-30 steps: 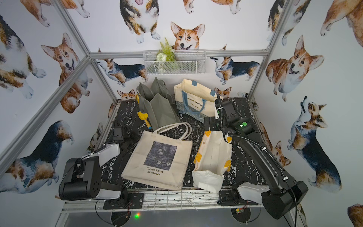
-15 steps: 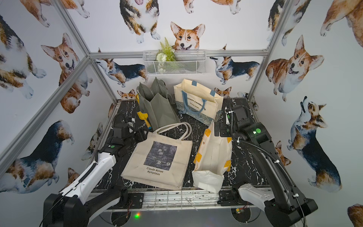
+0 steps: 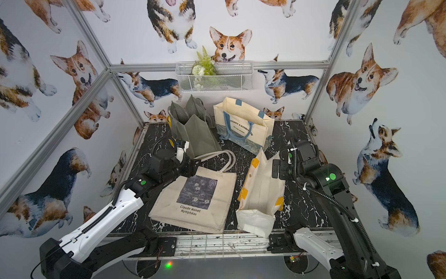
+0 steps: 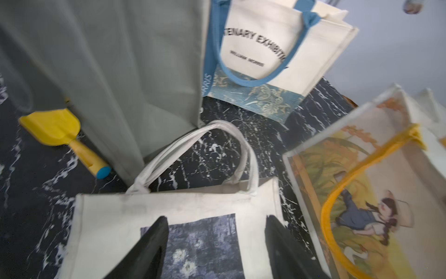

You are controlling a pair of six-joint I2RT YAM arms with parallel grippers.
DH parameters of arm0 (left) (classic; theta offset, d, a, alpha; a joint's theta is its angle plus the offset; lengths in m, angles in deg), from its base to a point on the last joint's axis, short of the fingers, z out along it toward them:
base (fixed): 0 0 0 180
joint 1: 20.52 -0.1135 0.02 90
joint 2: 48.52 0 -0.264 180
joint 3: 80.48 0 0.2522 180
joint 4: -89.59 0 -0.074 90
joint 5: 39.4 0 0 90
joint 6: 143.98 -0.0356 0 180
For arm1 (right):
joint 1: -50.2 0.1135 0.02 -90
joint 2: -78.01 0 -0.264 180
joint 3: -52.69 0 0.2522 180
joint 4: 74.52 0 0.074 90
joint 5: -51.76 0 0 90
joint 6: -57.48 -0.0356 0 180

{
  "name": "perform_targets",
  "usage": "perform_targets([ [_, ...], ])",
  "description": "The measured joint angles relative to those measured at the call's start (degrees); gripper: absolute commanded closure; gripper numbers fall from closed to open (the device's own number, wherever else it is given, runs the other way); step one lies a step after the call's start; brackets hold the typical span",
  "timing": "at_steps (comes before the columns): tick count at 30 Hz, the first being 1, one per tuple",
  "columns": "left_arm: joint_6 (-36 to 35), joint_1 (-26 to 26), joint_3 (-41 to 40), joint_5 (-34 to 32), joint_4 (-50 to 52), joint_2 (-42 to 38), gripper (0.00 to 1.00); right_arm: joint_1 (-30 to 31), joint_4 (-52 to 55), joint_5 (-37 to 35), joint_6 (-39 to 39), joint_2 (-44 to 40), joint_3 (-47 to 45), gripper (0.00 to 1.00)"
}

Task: Put away the canvas bag
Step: Pick up the canvas bag from the center of the board.

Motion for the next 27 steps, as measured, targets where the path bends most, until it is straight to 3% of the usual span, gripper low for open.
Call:
perform_targets([
  [8,-6.23,10.99,4.37,5.95,-0.09,6.47,0.33,0.0,2.03,2.82,-2.05,-1.92,-2.21,0.0],
  [16,-9.62,15.26,7.43,13.55,0.37,10.73,0.33,0.0,1.97,5.9,-3.48,-2.91,-5.92,0.0],
  [27,-12.11,18.32,10.64,19.54,3.43,13.46,0.33,0.0,0.2,7.76,-3.85,-4.11,-8.9,0.14],
])
